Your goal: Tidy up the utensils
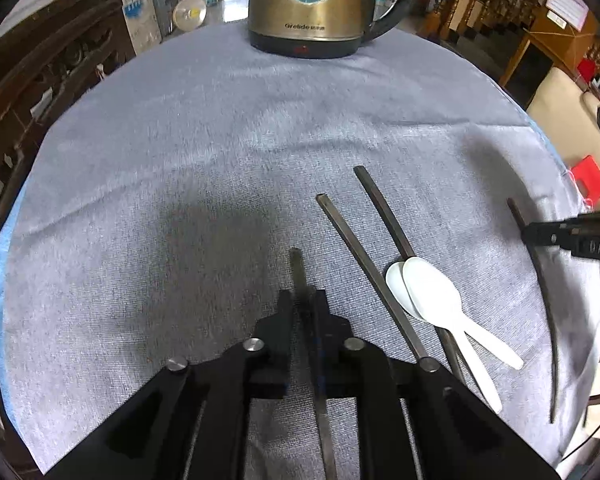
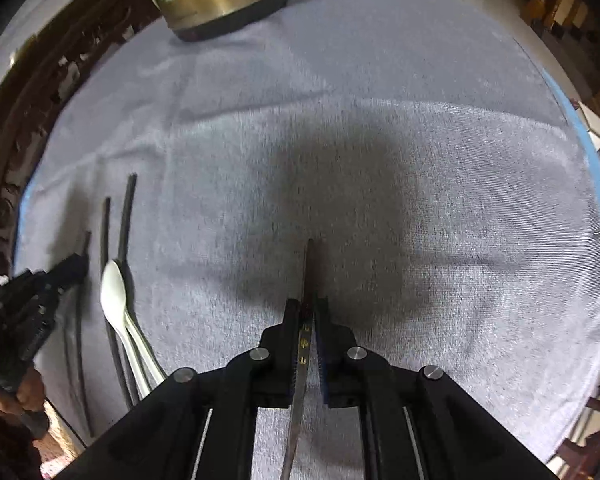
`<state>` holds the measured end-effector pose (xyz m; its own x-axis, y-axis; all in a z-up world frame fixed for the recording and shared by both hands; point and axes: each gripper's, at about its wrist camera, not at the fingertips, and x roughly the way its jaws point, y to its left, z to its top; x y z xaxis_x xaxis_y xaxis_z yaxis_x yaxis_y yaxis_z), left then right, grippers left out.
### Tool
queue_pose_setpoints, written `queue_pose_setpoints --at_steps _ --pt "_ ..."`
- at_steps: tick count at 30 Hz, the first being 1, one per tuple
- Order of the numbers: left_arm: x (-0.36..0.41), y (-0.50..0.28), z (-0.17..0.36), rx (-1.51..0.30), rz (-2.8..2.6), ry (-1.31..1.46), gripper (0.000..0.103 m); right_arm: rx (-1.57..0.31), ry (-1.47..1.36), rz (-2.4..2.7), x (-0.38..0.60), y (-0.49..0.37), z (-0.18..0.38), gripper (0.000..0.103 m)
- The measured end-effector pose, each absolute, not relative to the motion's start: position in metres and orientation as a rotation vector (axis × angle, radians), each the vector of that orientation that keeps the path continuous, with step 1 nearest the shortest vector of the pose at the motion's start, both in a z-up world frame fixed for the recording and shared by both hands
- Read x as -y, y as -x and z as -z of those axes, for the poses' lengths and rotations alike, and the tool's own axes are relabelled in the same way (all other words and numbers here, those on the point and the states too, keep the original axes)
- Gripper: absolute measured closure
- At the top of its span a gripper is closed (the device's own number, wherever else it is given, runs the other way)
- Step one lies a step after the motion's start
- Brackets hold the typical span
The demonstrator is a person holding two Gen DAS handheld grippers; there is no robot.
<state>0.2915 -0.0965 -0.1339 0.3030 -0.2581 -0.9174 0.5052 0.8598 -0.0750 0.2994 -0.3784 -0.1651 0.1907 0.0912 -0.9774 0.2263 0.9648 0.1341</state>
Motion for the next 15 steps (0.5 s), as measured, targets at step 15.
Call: queue_pose_setpoints --at_steps 15 --pt "0.07 -0.28 0.118 -1.011 0.416 -0.143 0.097 -1.187 -0.219 0.11 0.363 -0.25 0.141 0.096"
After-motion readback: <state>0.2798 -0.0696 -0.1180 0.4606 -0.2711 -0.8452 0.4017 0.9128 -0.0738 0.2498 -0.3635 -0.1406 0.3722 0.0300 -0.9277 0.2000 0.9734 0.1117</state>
